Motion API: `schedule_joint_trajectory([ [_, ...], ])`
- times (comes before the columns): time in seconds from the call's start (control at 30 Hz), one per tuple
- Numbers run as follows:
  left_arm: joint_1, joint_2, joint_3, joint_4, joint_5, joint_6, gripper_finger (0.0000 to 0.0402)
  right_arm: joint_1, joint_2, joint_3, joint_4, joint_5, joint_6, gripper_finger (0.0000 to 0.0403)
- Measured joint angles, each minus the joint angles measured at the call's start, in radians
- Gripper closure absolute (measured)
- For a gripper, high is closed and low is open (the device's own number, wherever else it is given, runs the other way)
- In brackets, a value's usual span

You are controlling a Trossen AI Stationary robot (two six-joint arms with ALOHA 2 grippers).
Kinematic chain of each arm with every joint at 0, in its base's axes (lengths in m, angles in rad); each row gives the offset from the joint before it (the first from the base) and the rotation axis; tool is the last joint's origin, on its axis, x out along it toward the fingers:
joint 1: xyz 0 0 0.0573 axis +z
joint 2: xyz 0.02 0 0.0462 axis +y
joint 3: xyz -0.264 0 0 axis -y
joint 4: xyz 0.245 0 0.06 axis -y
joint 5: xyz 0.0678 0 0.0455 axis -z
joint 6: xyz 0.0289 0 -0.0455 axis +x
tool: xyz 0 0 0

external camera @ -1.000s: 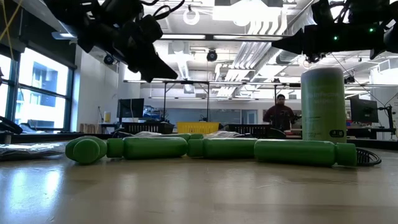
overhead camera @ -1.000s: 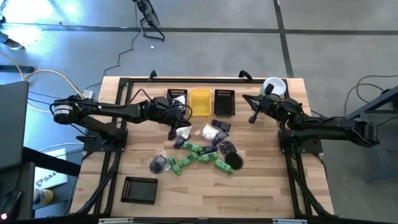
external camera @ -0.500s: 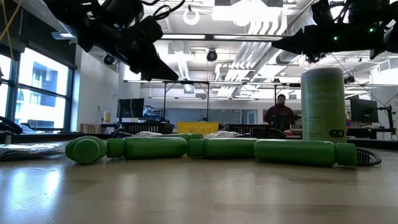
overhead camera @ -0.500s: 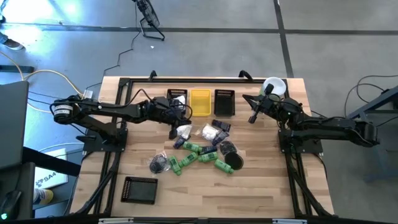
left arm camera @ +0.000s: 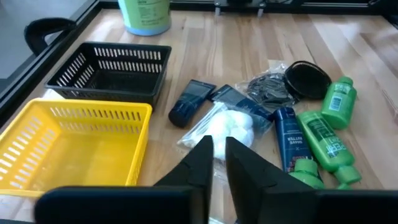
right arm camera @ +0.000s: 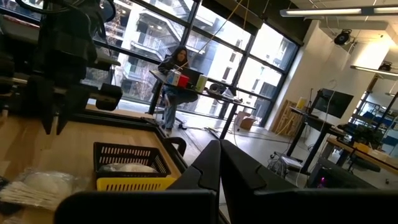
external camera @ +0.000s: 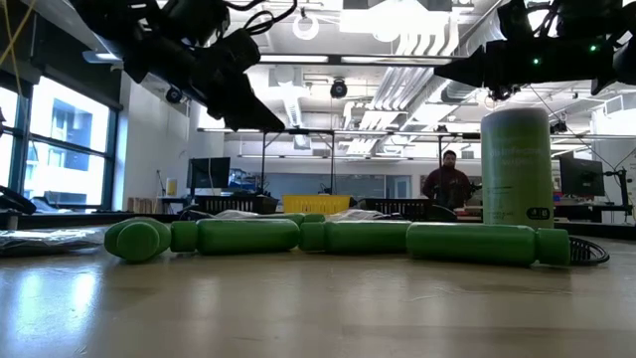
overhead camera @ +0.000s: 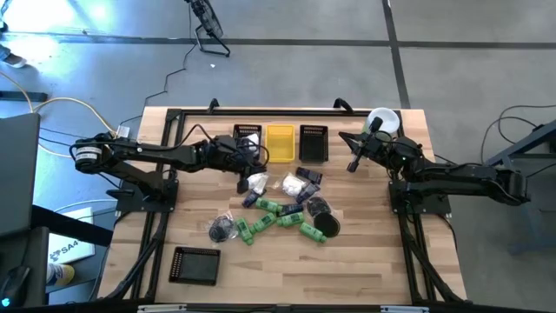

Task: Pick & Place Travel size toiletries
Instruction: Put the green shampoo bottle into the top right black bin

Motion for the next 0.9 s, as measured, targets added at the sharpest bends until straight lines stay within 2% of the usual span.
schedule_joint_trajectory([
  [0.5, 0.0, 0.0, 0.0, 0.0, -0.002, 0.0, 0.0135, -0.004, 0.0, 0.0, -0.006, 0.0, 0.082, 0.0401],
  [0.67, 0.0, 0.0, 0.0, 0.01, 0.001, -0.003, 0.0105, -0.004, 0.0, 0.0, -0.033, 0.0, 0.081, 0.0401],
  [0.9, 0.0, 0.0, 0.002, 0.006, 0.001, -0.008, 0.0103, -0.004, 0.0, 0.0, -0.042, 0.0, 0.079, 0.0401],
])
